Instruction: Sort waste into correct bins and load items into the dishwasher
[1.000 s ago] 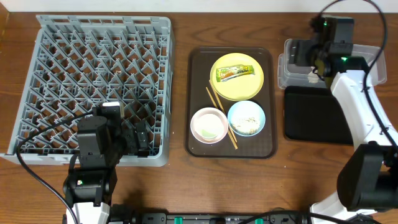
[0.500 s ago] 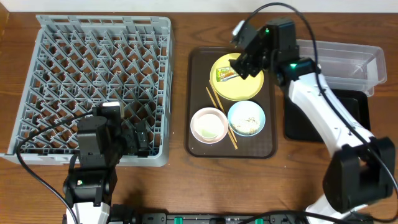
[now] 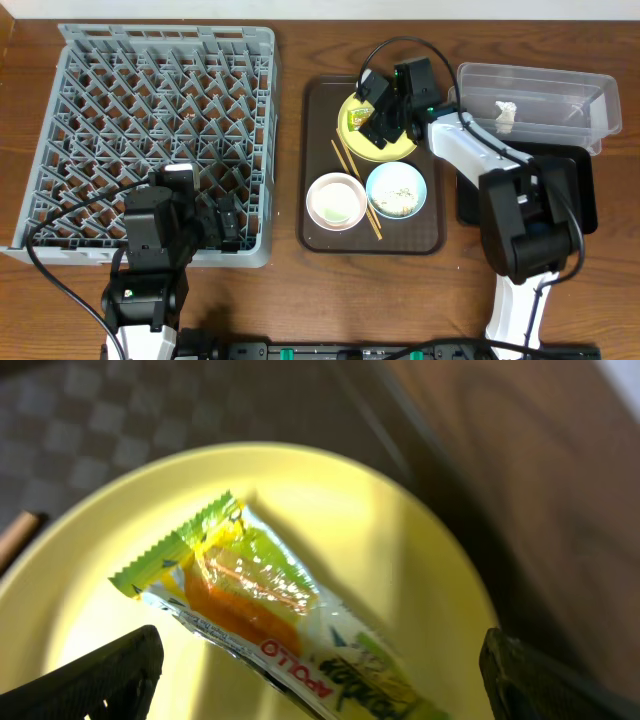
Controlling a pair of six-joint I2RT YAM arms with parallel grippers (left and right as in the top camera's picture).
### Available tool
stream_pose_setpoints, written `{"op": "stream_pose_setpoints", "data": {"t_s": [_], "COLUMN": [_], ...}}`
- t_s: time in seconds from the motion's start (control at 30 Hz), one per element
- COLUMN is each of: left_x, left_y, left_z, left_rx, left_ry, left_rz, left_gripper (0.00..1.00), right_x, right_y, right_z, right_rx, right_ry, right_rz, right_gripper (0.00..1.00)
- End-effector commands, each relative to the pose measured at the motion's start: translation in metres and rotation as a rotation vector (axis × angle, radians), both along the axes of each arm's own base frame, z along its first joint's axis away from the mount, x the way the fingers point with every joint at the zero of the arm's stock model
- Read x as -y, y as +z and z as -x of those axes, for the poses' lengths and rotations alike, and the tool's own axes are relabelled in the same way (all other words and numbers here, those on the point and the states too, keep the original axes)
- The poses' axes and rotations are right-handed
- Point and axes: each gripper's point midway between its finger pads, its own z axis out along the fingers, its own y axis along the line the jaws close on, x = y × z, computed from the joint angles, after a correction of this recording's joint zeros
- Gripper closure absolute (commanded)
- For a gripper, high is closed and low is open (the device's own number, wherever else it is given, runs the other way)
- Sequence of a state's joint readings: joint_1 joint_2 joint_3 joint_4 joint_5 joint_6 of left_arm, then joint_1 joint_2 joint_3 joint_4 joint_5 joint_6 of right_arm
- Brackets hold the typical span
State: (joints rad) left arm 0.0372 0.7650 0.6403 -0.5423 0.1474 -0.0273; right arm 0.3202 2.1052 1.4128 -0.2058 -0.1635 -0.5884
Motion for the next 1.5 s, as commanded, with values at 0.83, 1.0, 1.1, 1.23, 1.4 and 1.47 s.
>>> {"op": "stream_pose_setpoints", "data": {"t_s": [0.83, 1.0, 1.1, 1.23, 1.4, 1.47], "left_x": [0.001, 0.001, 0.001, 0.001, 0.001, 0.001], "left_y": [0.010, 0.010, 0.010, 0.010, 0.010, 0.010], "left_z": [-0.002, -0.003, -0.002, -0.003, -0.003, -0.003], "left_rx": [0.022, 0.022, 0.022, 0.022, 0.022, 0.022], "left_ry": [0.006, 0.006, 0.006, 0.006, 0.006, 0.006], "left_rz": [0.007, 0.007, 0.007, 0.007, 0.007, 0.007], "left_gripper": [0.01, 0.01, 0.01, 0.01, 0.01, 0.01], "right_x": [0.012, 0.039, 0.080, 0.162, 0.217, 0.227], "right_y": [0.038, 0.099, 0.126, 0.133, 0.106, 0.099], "right_z": [0.016, 0.008, 0.001, 0.008, 0.018, 0.018], "right_rx": [-0.130, -0.039, 0.036, 0.072, -0.024, -0.040], "right_ry": [-0.287, -0.467, -0.680, -1.106, -1.366, -1.383], "right_rz": [-0.146, -0.238, -0.262, -0.299, -0.376, -0.384], "right_gripper": [0.99, 0.99, 0.99, 0.99, 0.99, 0.99]}}
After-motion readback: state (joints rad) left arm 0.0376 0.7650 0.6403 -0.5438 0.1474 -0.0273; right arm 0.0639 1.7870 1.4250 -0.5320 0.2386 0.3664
